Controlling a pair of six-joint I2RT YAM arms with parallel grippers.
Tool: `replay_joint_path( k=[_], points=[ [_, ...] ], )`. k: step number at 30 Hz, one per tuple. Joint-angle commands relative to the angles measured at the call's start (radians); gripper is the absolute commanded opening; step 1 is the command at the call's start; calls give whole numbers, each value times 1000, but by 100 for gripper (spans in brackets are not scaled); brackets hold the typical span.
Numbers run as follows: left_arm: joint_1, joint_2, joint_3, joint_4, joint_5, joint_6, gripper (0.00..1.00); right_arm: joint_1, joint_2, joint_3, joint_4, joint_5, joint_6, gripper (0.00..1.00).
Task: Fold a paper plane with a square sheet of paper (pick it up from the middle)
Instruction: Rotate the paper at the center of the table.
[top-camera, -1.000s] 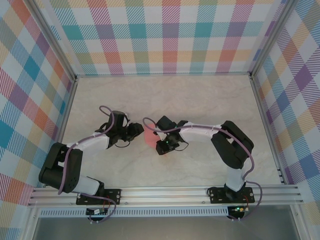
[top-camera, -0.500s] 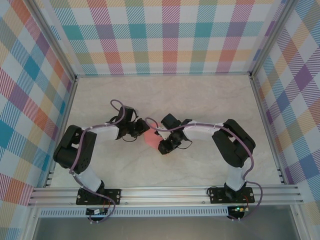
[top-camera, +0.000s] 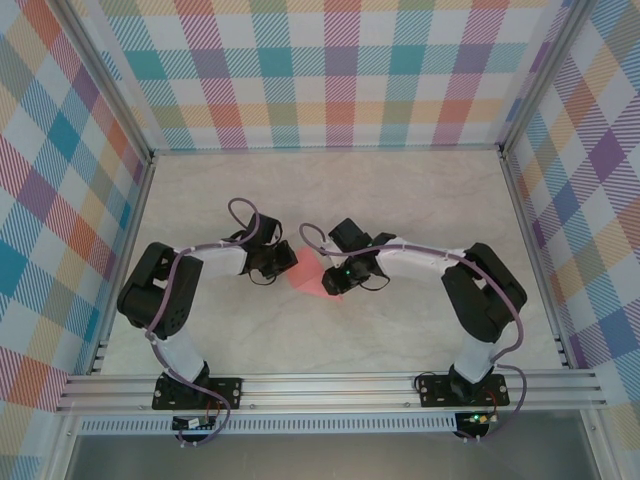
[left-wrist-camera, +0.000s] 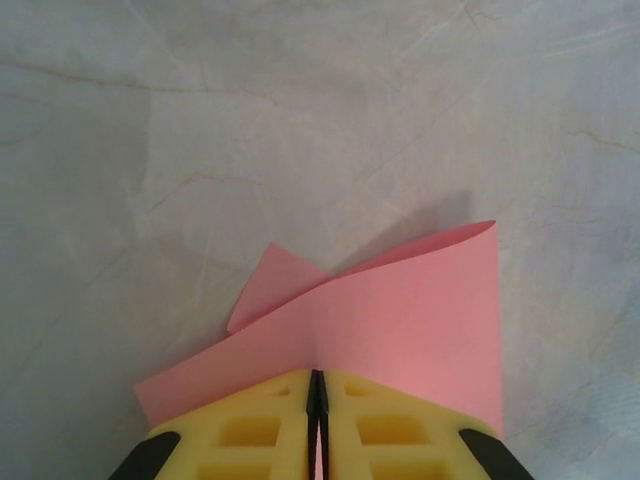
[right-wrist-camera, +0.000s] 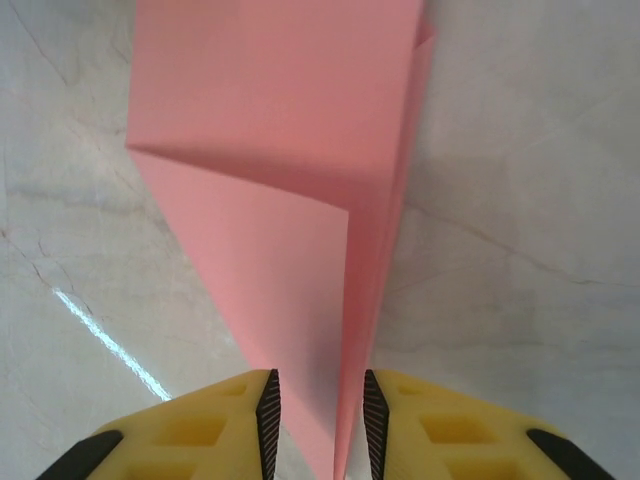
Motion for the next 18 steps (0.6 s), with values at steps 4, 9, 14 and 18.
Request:
replay_joint_path(
  k=[4,9,14,18],
  points=[
    [-19,-110,-21,-86,-51,-15,16,4,-80,-3,32,60,108,37],
    [-19,-208,-33,-112,-85,-25,27,26,-40,30,20,43,116,37],
    [-19,-263,-79,-120,-85,-38,33,32,23,62,14,30,112,39],
    [-19,-289,-121,-109,-64,-50,37,32,73,92,16,39,117,41]
  ],
)
